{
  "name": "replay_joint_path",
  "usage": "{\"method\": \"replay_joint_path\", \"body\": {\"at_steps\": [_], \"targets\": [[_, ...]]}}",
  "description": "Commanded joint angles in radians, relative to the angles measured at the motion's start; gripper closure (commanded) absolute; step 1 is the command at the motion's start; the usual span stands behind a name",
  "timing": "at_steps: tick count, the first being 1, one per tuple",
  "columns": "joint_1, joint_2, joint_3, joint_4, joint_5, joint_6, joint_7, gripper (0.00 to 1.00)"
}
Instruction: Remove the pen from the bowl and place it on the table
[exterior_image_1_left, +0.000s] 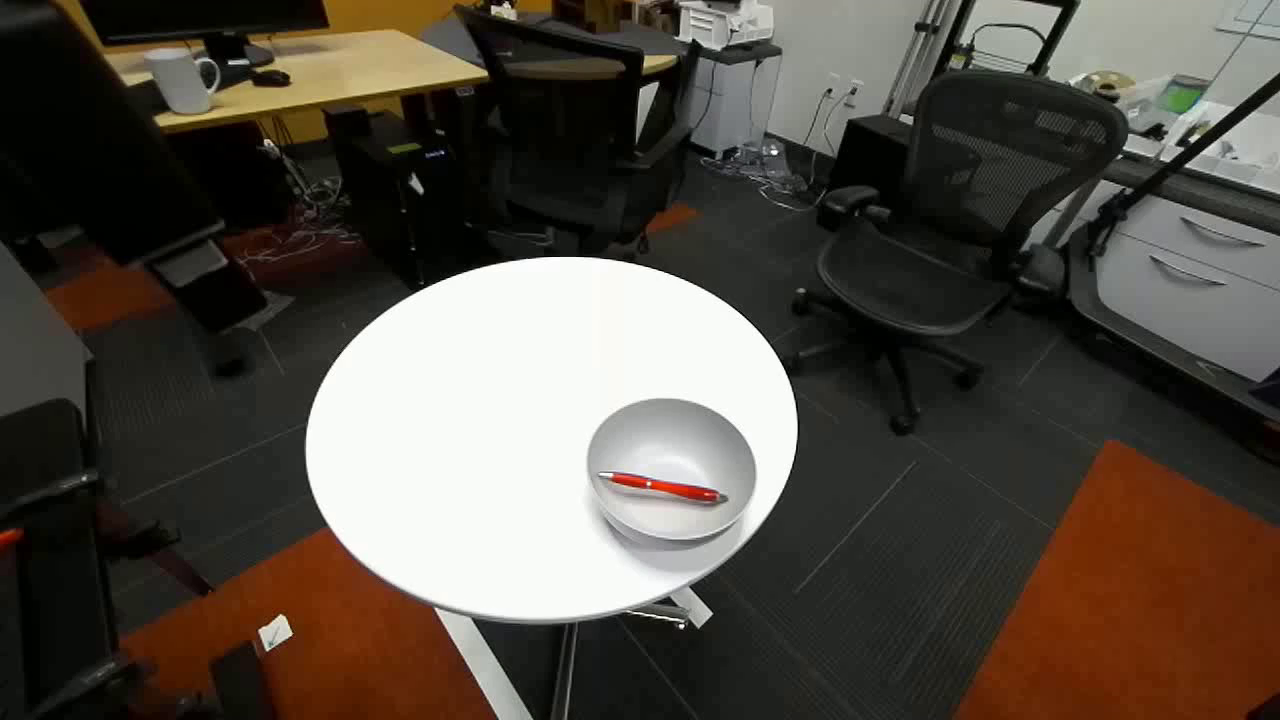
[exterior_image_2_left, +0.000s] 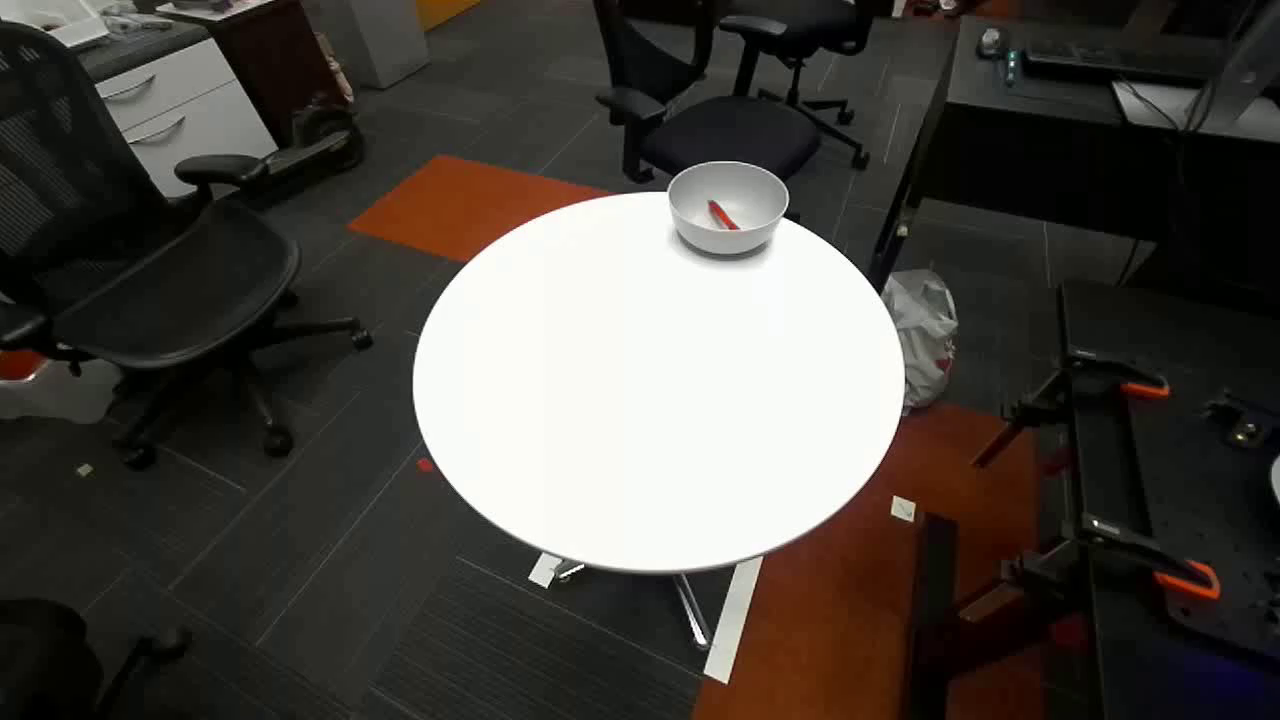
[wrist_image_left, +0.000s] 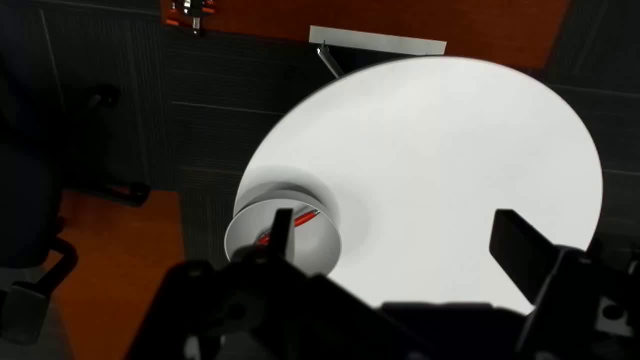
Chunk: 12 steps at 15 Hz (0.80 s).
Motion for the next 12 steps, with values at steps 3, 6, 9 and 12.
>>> {"method": "replay_joint_path", "body": {"at_steps": [3,6,9,12], "targets": [[-0.017,0.003,0.016,0.001,0.012,-0.001,-0.009,0.0],[-0.017,0.003,0.016,0.001,0.012,-0.001,-0.009,0.0],[-0.017,0.003,0.016,0.001,0.012,-0.001,-0.009,0.0],[-0.011,0.022,0.018,0.014,0.022,0.009,0.004,0.0]]}}
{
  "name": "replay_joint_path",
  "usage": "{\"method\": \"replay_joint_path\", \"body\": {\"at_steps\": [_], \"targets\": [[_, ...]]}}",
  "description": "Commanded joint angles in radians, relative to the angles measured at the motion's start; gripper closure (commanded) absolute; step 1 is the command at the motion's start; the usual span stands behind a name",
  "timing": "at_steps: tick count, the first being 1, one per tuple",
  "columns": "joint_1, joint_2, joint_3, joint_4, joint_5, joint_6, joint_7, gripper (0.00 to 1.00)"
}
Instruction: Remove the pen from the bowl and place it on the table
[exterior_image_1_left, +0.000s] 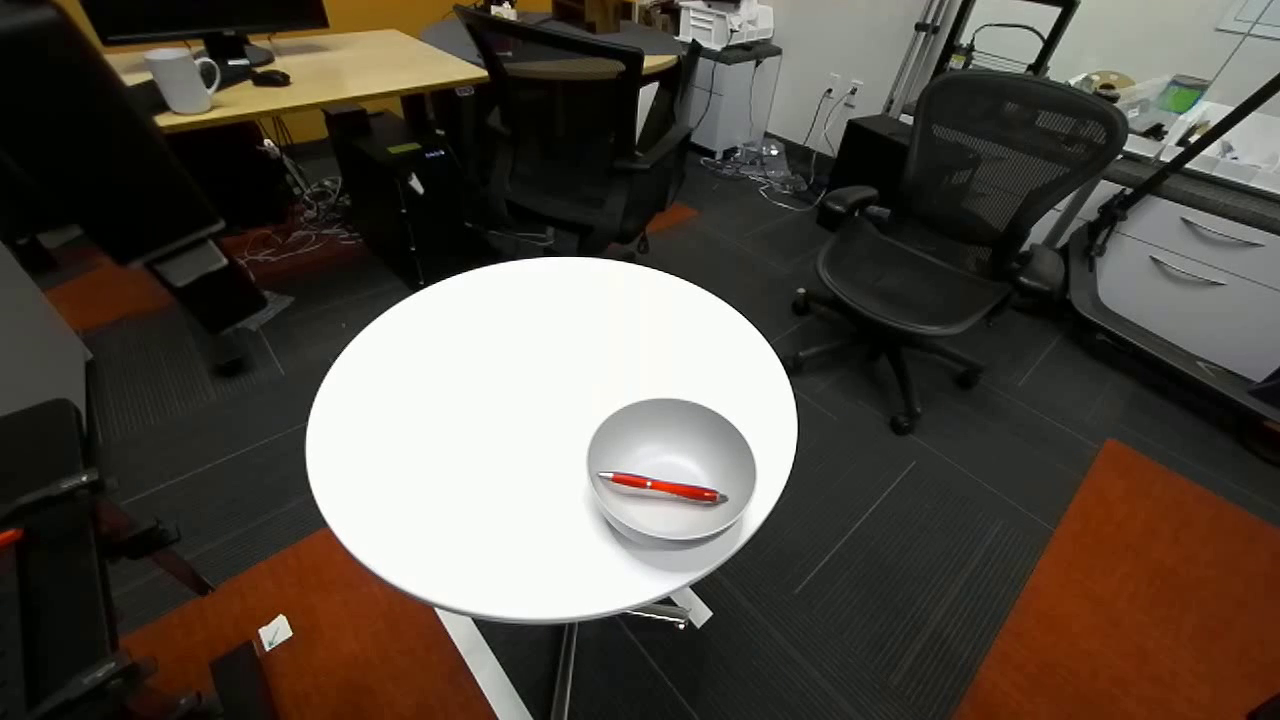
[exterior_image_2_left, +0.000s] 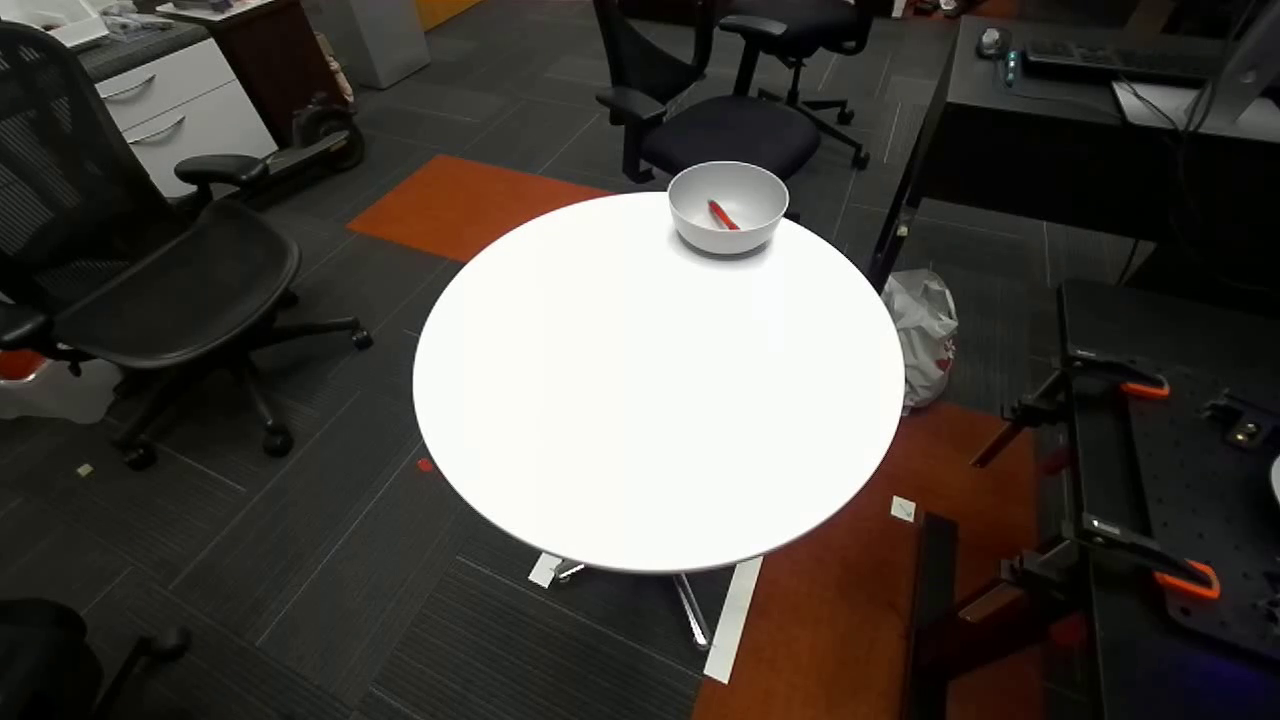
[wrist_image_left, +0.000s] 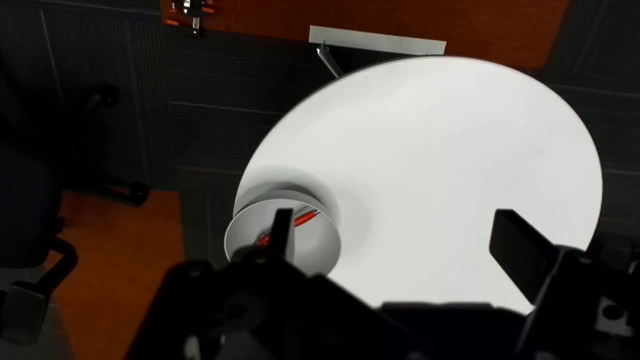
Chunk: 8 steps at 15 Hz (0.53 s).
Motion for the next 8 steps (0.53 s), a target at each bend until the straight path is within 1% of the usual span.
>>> {"method": "replay_joint_path", "body": {"at_steps": [1,4,8], "targets": [[-0.007,0.05,0.024,0.034,0.029,0.02,0.022,0.0],[0.005,0.149,0.025,0.106,0.078,0.05,0.058,0.0],[0.009,0.343,0.026,0.23,0.172,0.113,0.117,0.0]]}}
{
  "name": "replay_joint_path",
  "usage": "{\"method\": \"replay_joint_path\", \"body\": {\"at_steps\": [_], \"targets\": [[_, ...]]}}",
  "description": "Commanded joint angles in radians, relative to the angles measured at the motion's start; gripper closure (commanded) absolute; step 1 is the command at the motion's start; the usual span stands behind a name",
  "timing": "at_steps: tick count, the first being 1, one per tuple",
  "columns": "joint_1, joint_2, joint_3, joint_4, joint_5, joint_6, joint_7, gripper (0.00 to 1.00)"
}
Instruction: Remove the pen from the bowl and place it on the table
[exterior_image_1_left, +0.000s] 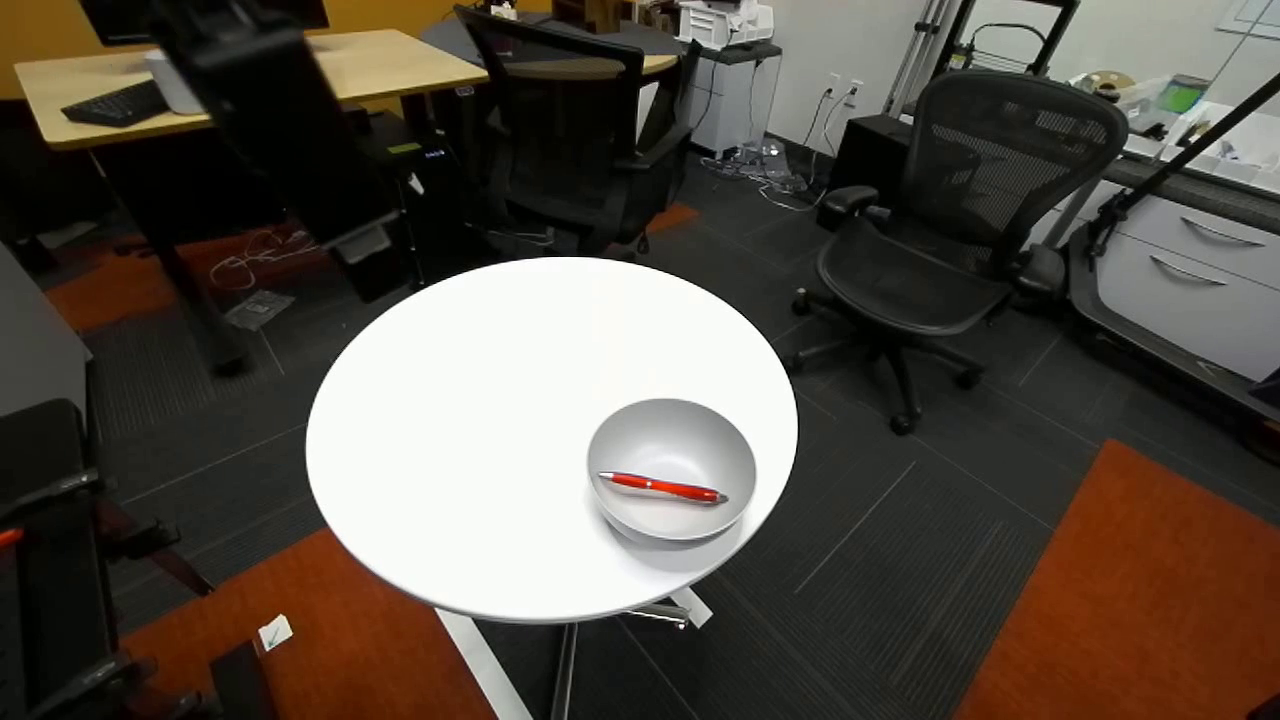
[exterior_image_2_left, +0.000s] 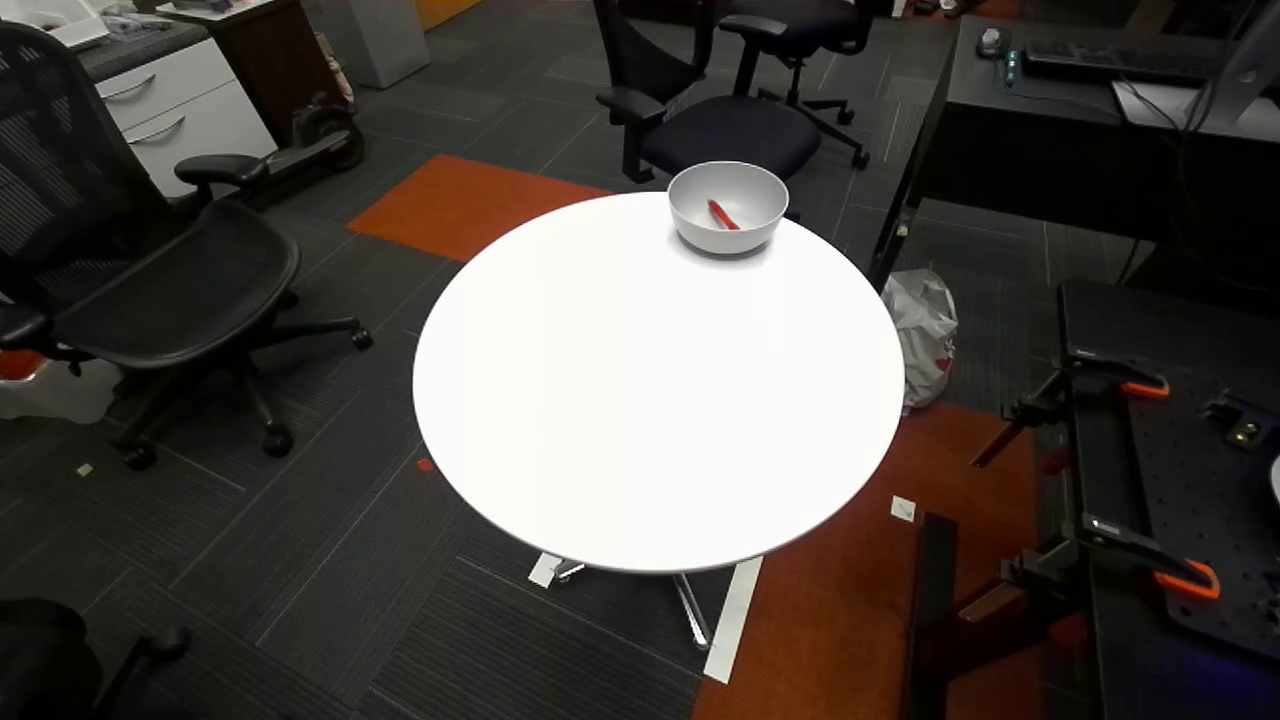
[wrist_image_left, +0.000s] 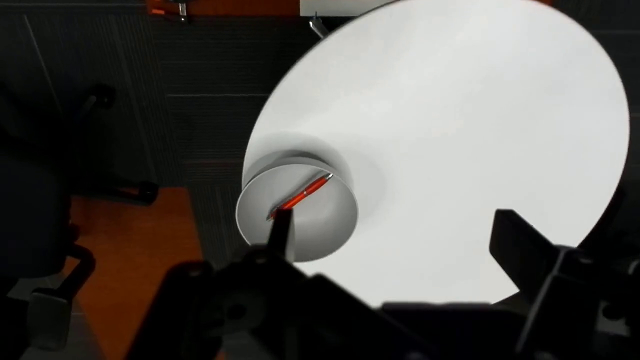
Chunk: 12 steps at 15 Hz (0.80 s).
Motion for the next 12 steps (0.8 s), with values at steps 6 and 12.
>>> {"method": "replay_joint_path", "body": {"at_steps": [6,12], "targets": [[-0.027,0.445,0.071,0.256,0.177,0.16,0.182,0.0],[-0.065,0.665,0.126,0.36,0.204,0.27,0.341,0.0]]}}
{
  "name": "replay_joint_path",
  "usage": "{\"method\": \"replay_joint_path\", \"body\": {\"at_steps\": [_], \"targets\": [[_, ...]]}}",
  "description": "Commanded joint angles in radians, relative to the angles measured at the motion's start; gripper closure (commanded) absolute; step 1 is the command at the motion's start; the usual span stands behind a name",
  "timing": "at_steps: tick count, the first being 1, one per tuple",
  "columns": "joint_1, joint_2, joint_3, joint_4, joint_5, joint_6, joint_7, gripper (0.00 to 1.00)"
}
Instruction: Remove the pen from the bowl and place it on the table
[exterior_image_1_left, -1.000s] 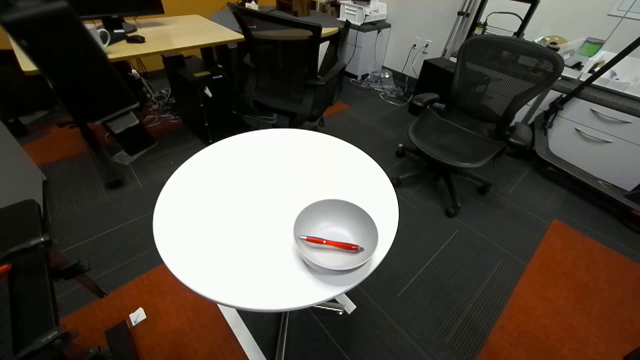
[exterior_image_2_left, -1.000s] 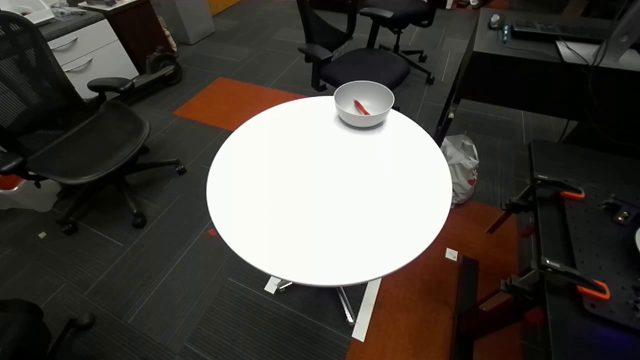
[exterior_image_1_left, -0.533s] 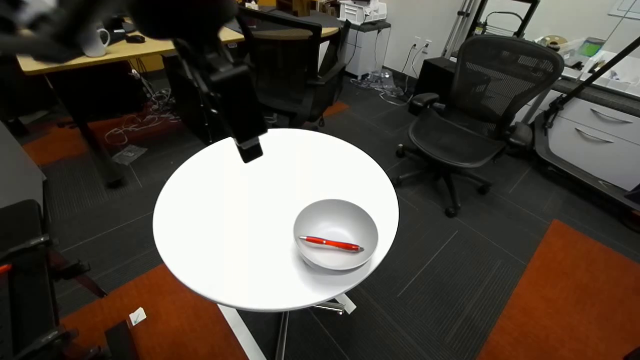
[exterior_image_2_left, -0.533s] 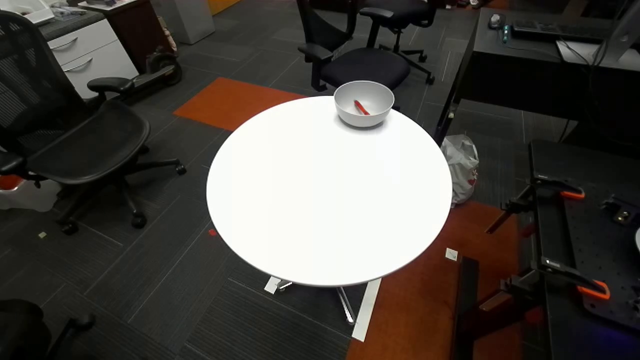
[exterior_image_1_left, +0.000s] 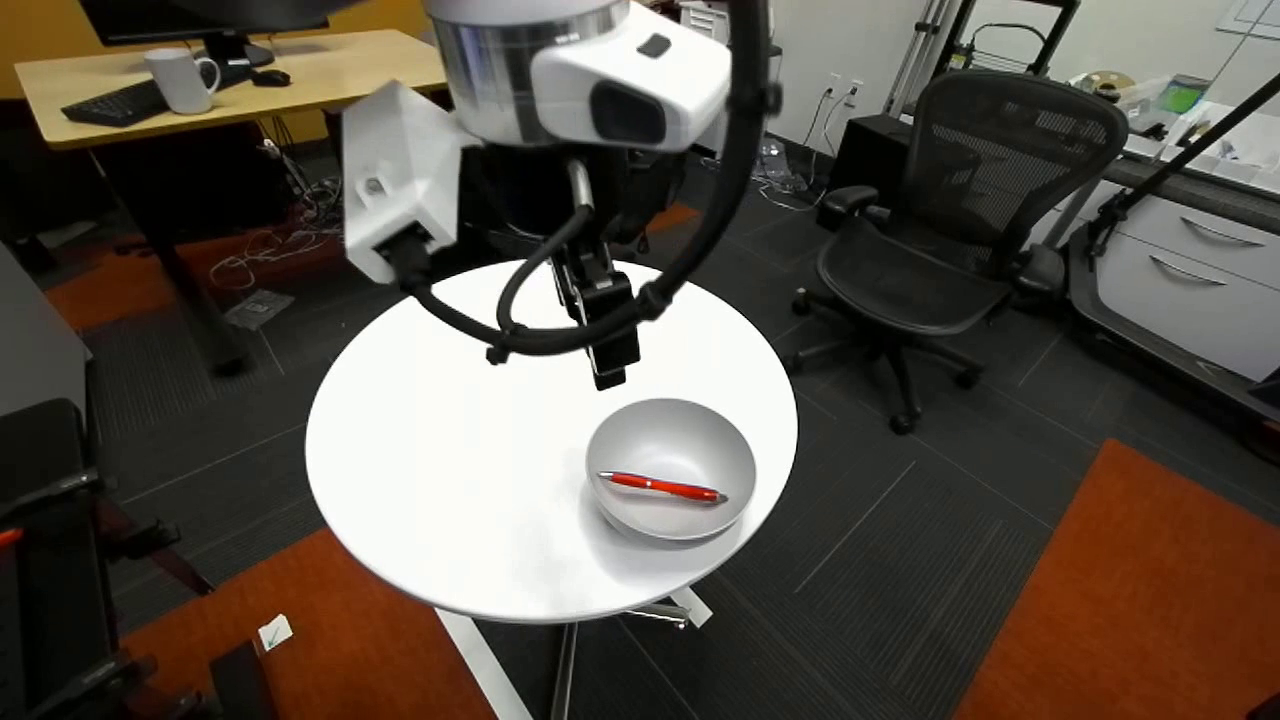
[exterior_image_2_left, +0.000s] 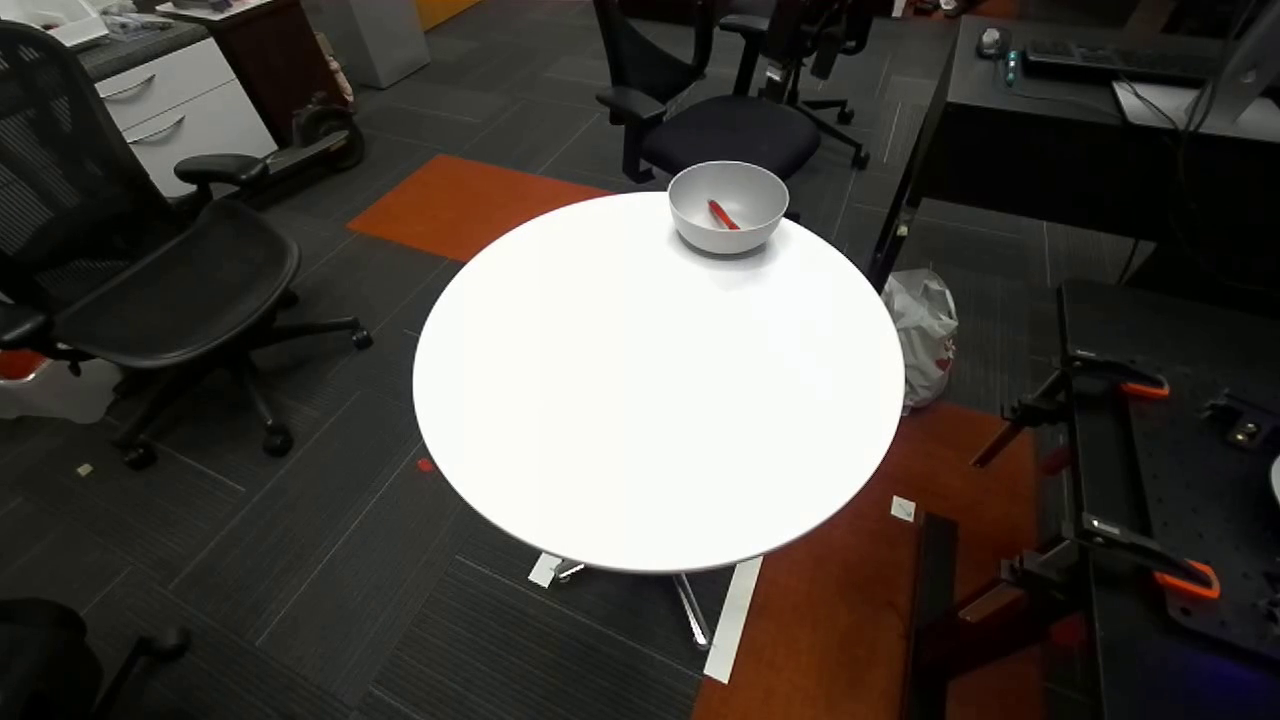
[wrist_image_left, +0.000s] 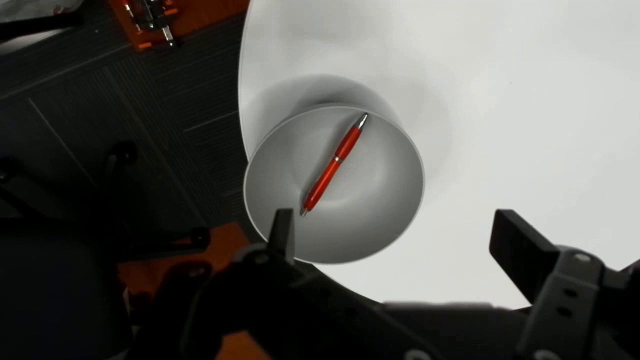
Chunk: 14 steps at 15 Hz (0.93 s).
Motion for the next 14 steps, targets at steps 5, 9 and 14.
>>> {"method": "replay_joint_path", "body": {"at_steps": [5,9,14], "targets": [[-0.086,0.241,0.08,0.166,0.102,0.08,0.067,0.0],[-0.117,0.335,0.103,0.244,0.12,0.072,0.085,0.0],[-0.133,0.427,0.118,0.322,0.113,0.068,0.126,0.0]]}}
